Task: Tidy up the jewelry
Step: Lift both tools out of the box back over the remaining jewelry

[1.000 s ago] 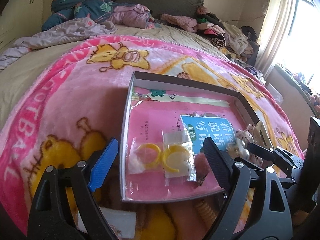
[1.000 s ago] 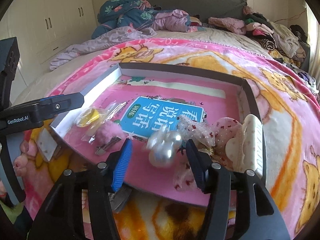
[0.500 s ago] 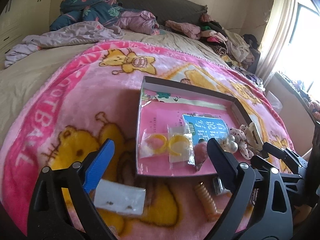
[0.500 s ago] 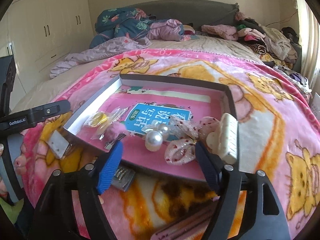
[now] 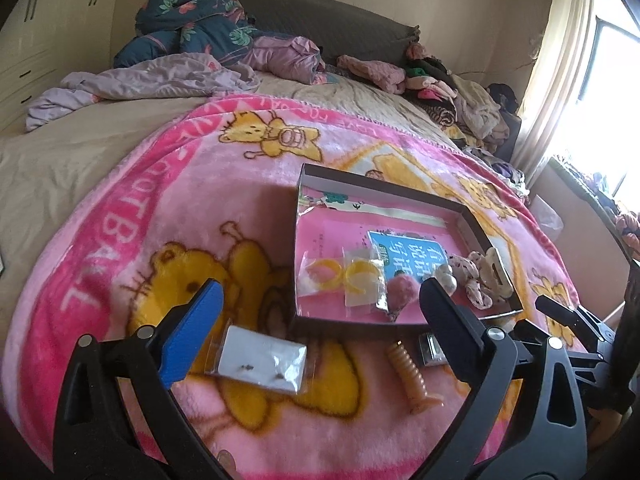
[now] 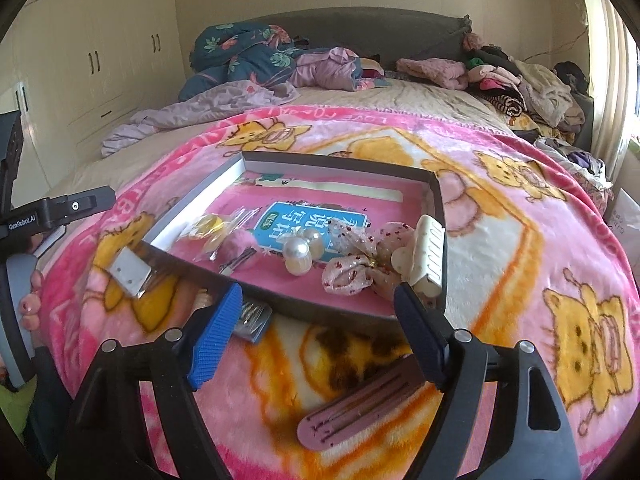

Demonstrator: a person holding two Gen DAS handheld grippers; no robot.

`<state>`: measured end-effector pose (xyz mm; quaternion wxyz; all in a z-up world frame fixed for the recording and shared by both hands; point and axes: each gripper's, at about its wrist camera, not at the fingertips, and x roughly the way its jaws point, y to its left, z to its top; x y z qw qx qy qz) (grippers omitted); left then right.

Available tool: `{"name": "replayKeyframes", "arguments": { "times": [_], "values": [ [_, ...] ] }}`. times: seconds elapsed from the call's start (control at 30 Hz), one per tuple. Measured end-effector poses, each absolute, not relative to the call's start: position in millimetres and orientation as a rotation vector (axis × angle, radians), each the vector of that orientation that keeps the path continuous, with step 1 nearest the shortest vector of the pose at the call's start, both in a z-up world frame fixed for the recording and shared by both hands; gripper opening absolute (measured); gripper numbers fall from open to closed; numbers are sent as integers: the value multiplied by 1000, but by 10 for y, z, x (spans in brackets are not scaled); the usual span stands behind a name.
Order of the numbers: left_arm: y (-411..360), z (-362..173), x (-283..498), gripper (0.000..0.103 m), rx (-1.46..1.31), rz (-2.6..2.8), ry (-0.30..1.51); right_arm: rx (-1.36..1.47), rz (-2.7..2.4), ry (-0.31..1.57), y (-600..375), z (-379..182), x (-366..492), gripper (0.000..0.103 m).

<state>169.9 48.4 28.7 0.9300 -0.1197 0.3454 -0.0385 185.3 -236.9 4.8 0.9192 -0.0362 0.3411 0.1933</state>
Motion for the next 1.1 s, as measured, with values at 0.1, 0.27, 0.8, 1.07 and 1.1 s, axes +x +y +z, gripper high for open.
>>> {"name": "replayKeyframes", "arguments": {
  "times": [0.1,0.27,0.8,1.07,1.1],
  "values": [
    [475,291,1633,90,-243,-82,707,-82,401,700,-2363,52,1778,76],
    [437,266,1530,90,-228,-83,712,-84,406,704,-2380,40,1659,76],
    [167,68,1355,90,-170,-105,761,-75,400,752,-2472,-150,1437,76],
    [-59,-66,1361,90,-135,-139,798,-62,376,783,-2556,-289,1420,76],
    [-98,-99,1367,90,-129,-145,806,-58,373,787,-2568,-301,1427,76]
  ]
}}
